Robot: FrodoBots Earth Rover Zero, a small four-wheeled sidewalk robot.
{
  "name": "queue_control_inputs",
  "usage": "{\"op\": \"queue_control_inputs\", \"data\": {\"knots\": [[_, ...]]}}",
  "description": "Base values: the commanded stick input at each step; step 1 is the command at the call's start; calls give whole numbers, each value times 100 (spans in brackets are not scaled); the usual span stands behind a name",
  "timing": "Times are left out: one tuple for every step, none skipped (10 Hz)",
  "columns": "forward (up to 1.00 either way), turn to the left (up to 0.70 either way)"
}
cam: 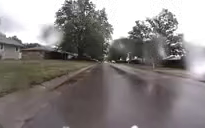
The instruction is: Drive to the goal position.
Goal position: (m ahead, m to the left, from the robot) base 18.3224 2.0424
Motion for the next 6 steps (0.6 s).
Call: {"op": "queue_control_inputs", "data": {"knots": [[50,-1],[50,-1],[50,-1],[50,-1],[50,-1],[50,-1]]}}
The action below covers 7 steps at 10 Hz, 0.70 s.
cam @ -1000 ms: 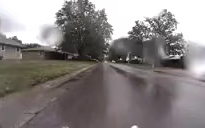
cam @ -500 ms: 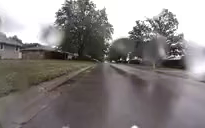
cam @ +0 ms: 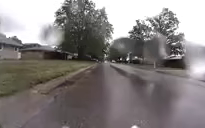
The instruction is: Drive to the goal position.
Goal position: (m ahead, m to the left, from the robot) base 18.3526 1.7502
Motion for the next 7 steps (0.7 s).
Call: {"op": "queue_control_inputs", "data": {"knots": [[50,-1],[50,-1],[50,-1],[50,-1],[50,-1],[50,-1],[50,-1]]}}
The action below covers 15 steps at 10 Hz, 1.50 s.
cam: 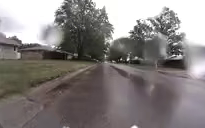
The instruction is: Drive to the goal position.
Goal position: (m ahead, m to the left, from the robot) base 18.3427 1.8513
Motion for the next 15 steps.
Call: {"op": "queue_control_inputs", "data": {"knots": [[50,-1],[50,-1],[50,-1],[50,-1],[50,-1],[50,-1],[50,-1],[50,-1],[50,-1],[50,-1],[50,-1],[50,-1],[50,33],[50,48],[50,22]]}}
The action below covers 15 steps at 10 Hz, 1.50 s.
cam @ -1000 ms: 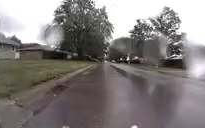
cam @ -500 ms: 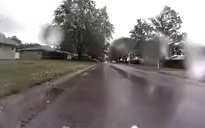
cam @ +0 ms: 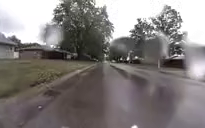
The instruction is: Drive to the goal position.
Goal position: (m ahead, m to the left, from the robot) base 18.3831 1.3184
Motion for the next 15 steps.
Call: {"op": "queue_control_inputs", "data": {"knots": [[50,-1],[50,-1],[50,-1],[50,-1],[50,-1],[50,-1],[50,-1],[50,-1],[50,-1],[50,-1],[50,-1],[50,-1],[50,-1],[50,-1],[50,-1]]}}
